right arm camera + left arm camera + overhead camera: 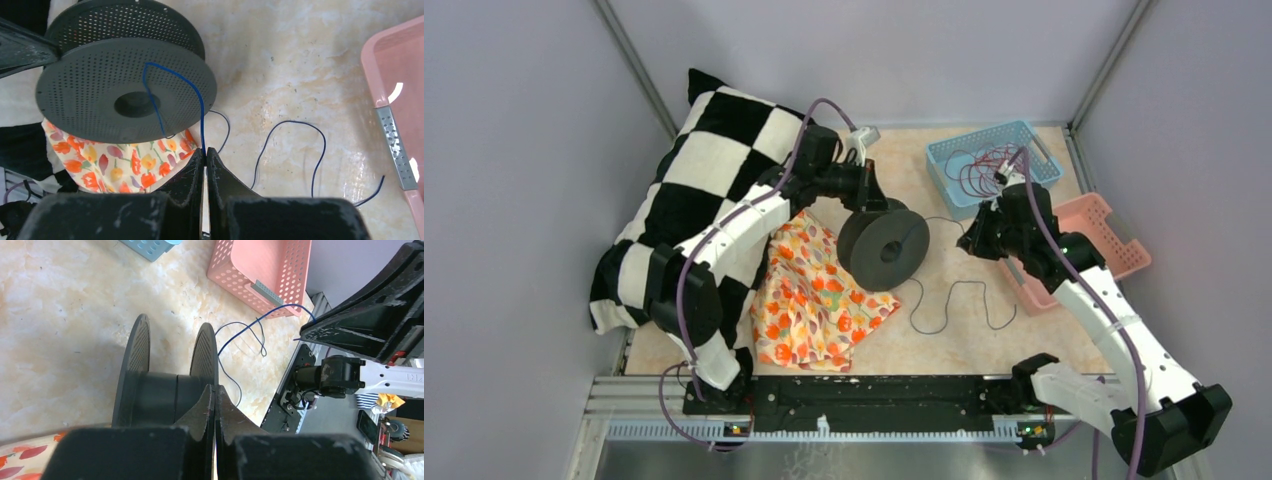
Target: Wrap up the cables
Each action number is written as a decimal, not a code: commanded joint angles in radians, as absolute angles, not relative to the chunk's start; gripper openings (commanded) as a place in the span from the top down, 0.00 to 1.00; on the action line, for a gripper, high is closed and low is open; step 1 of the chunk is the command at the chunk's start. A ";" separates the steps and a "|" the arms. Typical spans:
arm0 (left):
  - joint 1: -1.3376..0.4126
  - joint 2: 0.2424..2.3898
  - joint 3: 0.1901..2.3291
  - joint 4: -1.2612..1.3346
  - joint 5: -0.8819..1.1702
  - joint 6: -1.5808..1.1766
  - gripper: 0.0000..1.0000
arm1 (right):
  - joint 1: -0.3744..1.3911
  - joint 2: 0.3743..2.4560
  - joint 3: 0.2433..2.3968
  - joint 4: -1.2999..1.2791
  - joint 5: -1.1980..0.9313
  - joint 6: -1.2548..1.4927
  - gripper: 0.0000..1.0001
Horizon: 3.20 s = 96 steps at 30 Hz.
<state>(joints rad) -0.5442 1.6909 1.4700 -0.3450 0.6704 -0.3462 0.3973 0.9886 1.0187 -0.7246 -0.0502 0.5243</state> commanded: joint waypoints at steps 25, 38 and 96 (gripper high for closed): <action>-0.647 1.569 1.547 -0.297 0.603 -0.367 0.70 | 0.402 1.009 0.908 -0.583 -0.124 0.554 1.00; -0.645 1.549 1.615 -0.450 0.388 -0.283 0.57 | 0.402 0.880 1.092 -0.796 -0.120 0.400 1.00; -0.631 1.449 1.619 -0.437 0.479 -0.445 0.60 | 0.450 1.258 1.474 -0.708 -0.141 0.810 1.00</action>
